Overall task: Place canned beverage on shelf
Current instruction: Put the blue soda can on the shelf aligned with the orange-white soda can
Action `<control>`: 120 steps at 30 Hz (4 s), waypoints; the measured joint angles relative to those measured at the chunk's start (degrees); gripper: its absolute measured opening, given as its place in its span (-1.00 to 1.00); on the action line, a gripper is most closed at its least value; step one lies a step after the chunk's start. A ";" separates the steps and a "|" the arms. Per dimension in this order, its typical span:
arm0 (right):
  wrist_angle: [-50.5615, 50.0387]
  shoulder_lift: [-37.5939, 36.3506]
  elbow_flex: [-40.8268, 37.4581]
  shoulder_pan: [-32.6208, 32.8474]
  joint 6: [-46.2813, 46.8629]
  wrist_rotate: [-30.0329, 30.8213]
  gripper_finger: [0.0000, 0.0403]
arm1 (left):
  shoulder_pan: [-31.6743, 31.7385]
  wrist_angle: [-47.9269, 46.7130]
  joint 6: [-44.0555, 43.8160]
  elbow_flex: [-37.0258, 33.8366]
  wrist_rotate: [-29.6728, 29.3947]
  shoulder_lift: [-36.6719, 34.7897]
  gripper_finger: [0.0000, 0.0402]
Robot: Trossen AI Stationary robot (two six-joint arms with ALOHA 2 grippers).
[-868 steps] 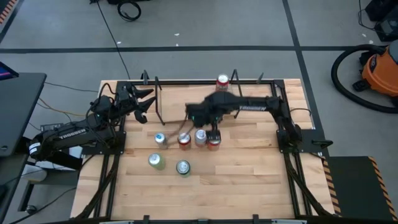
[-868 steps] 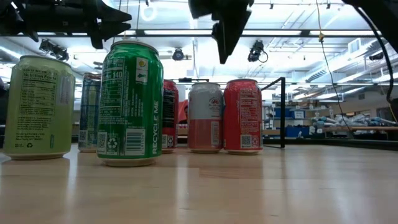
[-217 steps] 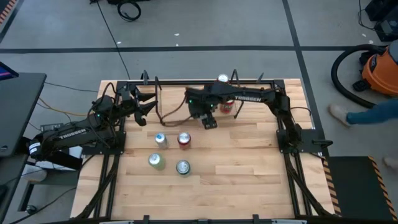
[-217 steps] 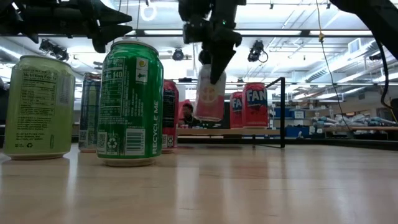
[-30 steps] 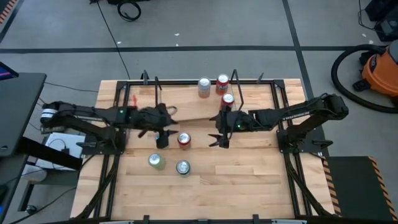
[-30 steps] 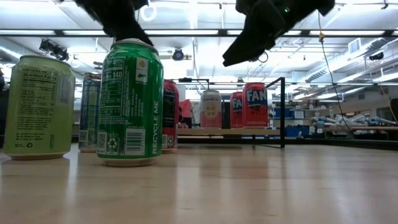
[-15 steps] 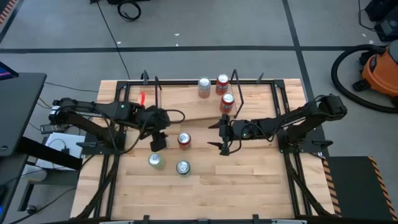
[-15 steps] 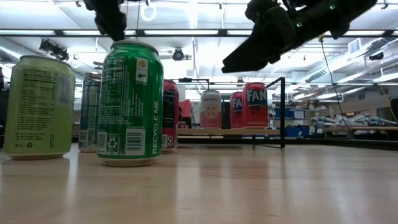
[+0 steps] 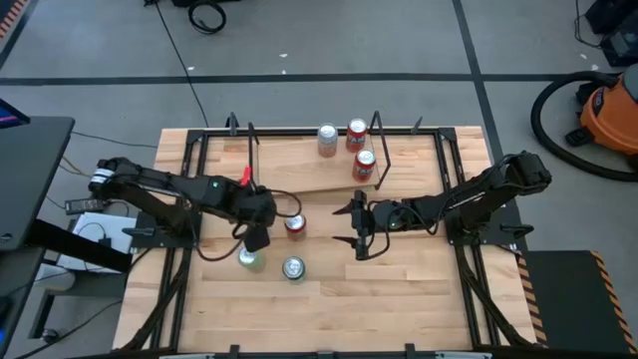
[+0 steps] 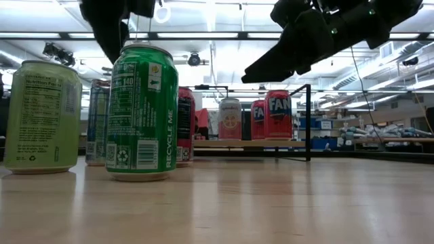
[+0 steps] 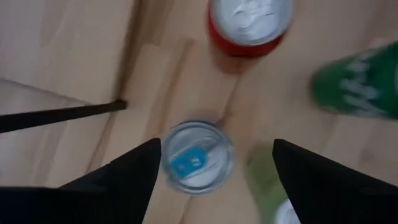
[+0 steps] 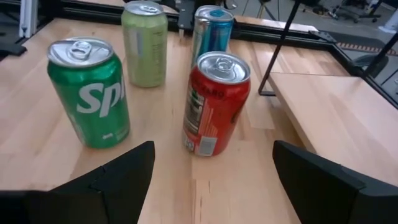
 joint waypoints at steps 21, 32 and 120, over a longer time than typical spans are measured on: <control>-0.18 0.10 0.00 0.02 0.01 0.02 0.67 | 0.94 0.34 -2.62 -8.06 -0.78 1.99 0.61; 0.19 0.10 0.02 -0.09 -0.08 0.02 0.67 | 1.22 4.70 -0.18 -11.04 0.42 1.95 0.50; -0.58 0.11 0.04 -0.09 -0.57 -1.40 0.67 | 1.17 -0.07 23.06 -2.54 1.19 12.45 0.26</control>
